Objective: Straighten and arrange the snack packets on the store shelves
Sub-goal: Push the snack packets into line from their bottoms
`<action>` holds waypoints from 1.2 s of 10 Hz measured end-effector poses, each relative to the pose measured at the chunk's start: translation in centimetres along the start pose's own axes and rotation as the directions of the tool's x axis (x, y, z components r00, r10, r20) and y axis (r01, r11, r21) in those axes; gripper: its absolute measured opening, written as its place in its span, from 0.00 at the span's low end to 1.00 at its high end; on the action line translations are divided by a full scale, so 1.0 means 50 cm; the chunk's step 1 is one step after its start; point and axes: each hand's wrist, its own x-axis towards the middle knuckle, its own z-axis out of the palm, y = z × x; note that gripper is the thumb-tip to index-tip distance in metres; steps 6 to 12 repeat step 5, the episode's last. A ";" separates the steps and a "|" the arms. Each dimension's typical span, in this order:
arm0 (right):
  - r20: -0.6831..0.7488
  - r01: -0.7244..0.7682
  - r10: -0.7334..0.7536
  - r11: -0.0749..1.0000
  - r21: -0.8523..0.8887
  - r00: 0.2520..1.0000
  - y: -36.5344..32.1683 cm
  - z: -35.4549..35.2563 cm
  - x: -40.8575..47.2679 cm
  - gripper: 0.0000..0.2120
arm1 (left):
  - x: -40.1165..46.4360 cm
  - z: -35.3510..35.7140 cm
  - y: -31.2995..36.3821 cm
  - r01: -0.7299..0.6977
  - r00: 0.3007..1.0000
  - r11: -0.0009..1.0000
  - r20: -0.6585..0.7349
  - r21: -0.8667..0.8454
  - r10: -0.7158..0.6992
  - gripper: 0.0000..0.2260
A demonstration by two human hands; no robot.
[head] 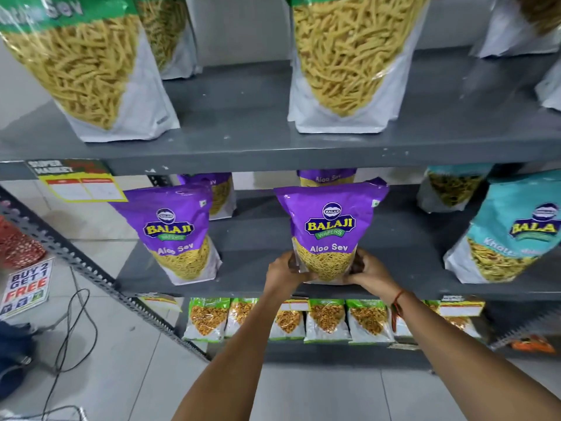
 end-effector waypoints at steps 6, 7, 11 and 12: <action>-0.037 0.065 -0.063 0.997 0.049 0.997 0.040 -0.060 -0.050 0.53 | -0.050 0.094 0.001 0.013 0.999 0.995 -0.046 -0.101 -0.018 0.39; -0.037 0.065 -0.063 0.997 0.049 0.997 0.040 -0.060 -0.050 0.53 | -0.050 0.094 0.001 0.013 0.999 0.995 -0.046 -0.101 -0.018 0.39; -0.037 0.065 -0.063 0.997 0.049 0.997 0.040 -0.060 -0.050 0.53 | -0.050 0.094 0.001 0.013 0.999 0.995 -0.046 -0.101 -0.018 0.39; -0.037 0.065 -0.063 0.997 0.049 0.997 0.040 -0.060 -0.050 0.53 | -0.050 0.094 0.001 0.013 0.999 0.995 -0.046 -0.101 -0.018 0.39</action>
